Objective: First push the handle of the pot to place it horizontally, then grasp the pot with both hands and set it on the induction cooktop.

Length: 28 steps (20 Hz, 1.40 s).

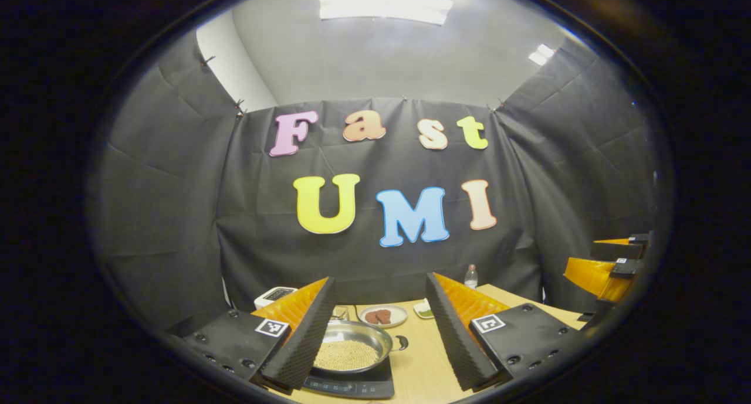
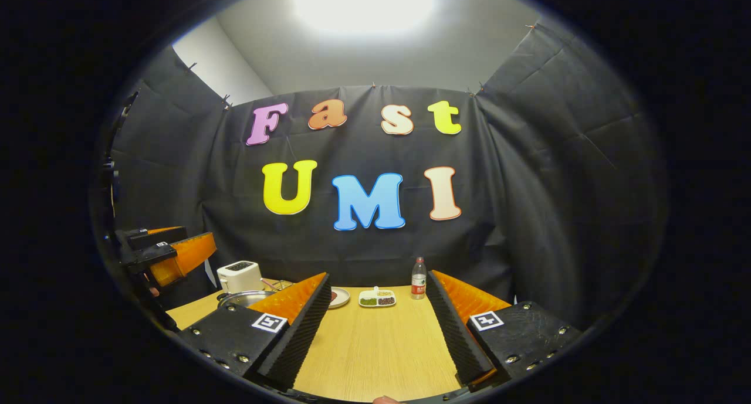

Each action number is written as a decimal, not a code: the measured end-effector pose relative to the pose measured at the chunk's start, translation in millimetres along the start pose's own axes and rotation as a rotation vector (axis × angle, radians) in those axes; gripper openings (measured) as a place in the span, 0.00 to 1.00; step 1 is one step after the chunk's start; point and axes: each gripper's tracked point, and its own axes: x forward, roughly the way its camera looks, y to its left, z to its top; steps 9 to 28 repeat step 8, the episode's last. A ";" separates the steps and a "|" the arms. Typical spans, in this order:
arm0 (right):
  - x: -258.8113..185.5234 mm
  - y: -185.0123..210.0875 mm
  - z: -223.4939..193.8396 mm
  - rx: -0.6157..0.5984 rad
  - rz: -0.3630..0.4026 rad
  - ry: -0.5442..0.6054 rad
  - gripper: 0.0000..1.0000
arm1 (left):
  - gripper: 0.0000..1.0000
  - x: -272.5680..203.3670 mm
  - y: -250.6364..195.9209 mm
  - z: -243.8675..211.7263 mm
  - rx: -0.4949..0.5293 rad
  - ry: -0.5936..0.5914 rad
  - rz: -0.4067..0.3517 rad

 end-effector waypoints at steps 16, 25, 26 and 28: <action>12.3 16.7 16.0 -0.023 0.024 -0.042 0.98 | 1.00 -0.2 21.9 -1.0 -0.029 -0.010 0.039; 12.3 16.7 16.0 -0.023 0.024 -0.042 0.98 | 1.00 -0.2 21.9 -1.0 -0.029 -0.010 0.039; 12.3 16.7 16.0 -0.023 0.024 -0.042 0.98 | 1.00 -0.2 21.9 -1.0 -0.029 -0.010 0.039; 12.3 16.7 16.0 -0.023 0.024 -0.042 0.98 | 1.00 -0.2 21.9 -1.0 -0.029 -0.010 0.039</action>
